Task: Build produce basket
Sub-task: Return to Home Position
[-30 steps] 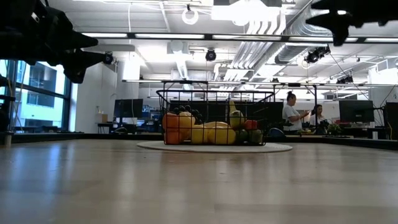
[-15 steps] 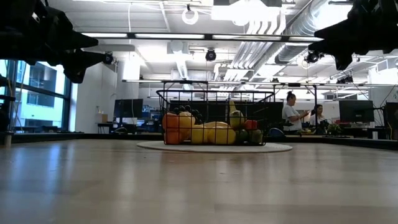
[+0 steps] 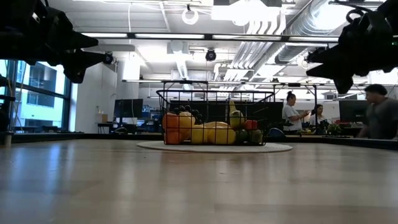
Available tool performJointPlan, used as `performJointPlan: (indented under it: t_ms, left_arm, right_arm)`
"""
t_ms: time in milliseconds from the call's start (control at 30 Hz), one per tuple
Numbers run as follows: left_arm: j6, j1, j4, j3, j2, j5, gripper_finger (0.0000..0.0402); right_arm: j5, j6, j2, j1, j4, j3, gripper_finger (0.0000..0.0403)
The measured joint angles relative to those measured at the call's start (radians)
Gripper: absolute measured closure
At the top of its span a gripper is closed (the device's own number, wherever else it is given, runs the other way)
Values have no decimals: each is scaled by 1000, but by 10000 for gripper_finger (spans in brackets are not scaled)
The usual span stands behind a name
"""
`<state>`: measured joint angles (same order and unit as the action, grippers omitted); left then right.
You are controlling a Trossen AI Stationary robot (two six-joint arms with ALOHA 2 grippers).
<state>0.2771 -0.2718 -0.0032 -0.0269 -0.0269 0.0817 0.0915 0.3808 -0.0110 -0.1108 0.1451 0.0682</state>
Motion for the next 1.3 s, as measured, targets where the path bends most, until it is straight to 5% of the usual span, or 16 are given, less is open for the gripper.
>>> performJointPlan:
  t_ms: [1300]
  left_arm:
    - [0,0,0,0,0,0,200]
  right_arm:
    - [-23,90,-12,0,15,3,217]
